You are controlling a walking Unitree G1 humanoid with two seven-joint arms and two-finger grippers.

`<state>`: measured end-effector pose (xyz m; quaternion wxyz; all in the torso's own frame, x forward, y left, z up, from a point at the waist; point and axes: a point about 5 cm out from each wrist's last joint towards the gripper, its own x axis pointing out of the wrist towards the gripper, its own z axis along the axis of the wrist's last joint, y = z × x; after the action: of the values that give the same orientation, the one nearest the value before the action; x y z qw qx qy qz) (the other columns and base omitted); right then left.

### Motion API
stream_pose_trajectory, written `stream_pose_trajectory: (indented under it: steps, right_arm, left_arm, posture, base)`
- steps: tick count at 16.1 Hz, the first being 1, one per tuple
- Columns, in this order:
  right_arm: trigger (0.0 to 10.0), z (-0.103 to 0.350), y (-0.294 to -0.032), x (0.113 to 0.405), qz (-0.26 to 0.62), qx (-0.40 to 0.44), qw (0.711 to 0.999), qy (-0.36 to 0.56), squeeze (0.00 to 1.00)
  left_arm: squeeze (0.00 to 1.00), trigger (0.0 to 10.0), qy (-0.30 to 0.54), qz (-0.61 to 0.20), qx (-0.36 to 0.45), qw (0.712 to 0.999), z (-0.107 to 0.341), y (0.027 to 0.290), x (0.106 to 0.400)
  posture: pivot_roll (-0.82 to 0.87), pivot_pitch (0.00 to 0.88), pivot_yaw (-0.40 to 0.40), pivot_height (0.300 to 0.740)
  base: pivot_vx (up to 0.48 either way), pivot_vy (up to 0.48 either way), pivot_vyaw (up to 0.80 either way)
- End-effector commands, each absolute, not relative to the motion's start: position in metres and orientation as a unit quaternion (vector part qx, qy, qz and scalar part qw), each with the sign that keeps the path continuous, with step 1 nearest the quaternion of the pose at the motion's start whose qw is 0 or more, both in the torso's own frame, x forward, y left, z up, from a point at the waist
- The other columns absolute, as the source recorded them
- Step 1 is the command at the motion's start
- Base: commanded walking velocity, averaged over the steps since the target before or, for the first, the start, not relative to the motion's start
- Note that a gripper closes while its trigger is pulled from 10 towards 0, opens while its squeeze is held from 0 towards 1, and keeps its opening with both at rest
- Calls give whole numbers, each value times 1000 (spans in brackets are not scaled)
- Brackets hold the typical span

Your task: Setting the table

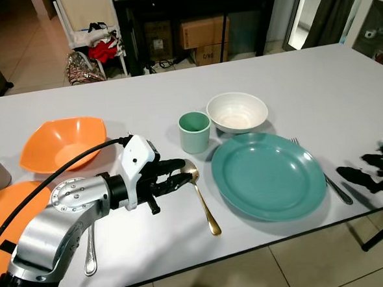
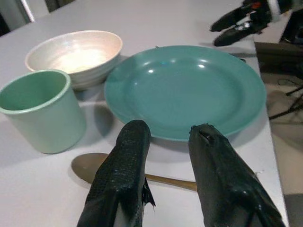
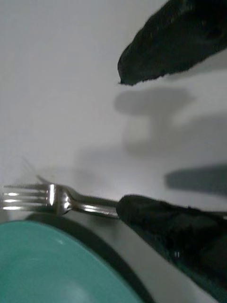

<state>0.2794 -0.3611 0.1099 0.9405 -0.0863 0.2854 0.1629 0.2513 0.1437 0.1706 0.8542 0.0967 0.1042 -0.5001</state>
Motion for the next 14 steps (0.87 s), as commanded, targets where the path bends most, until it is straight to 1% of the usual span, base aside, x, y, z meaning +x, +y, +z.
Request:
stream_pose_trajectory:
  steps: [1,3,4,5,9,14]
  right_arm:
    - [0,113,-360,283,162,-92,942,281,0]
    - [0,112,-354,290,161,-83,945,273,0]
    - [9020,111,-349,294,160,-82,946,271,0]
    - [10000,110,-347,297,159,-84,946,270,0]
    - [10000,108,-335,307,161,-80,947,267,0]
    - [10000,104,-322,312,189,-80,942,267,0]
  left_arm:
    - [0,10000,94,-501,107,854,179,146,252]
    - [0,10000,95,-501,110,853,183,148,252]
    - [0,10000,98,-502,112,852,183,149,250]
    - [0,10000,100,-502,113,851,183,150,249]
    - [0,10000,119,-506,113,846,182,154,241]
    - [0,10000,128,-504,120,846,181,157,237]
  posture:
    - [18,25,49,740]
    - [35,46,53,740]
    - [43,52,55,740]
    - [48,60,53,740]
    - [72,90,49,740]
    - [80,98,44,740]
  base:
    - [0,0,0]
    - [0,0,0]
    - [0,0,0]
    - [0,0,0]
    - [0,0,0]
    - [0,0,0]
